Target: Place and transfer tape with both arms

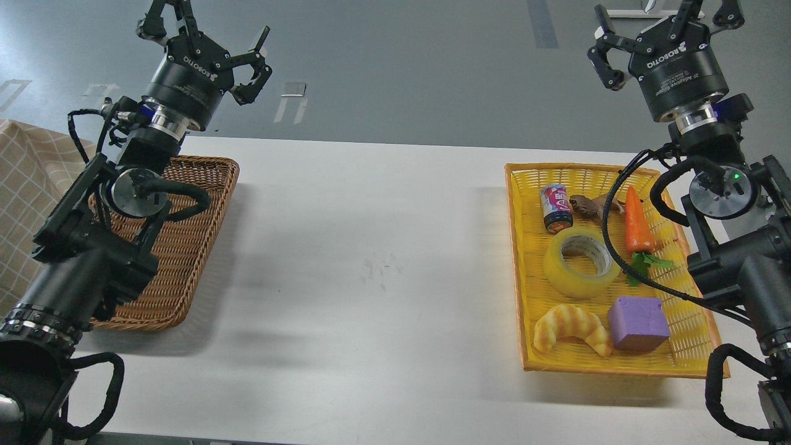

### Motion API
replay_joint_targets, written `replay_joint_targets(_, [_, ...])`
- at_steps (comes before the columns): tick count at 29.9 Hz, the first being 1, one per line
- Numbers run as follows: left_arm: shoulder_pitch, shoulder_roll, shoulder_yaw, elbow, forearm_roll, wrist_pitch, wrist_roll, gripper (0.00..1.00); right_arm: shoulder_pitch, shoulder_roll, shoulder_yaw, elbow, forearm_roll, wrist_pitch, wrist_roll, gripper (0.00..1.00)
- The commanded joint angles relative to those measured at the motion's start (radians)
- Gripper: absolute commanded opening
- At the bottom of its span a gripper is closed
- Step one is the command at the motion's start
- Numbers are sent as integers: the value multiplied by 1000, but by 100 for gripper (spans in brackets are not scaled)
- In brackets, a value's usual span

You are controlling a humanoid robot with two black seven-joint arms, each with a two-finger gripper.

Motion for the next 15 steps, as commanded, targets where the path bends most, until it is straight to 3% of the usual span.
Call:
replay_joint_targets(1, [0,-2,0,-2,0,0,0,98,-1,2,0,0,0,0,0,100])
replay_joint_targets(15, [-5,-3,-1,0,0,0,-1,98,10,-4,-42,2,-3,0,-6,100])
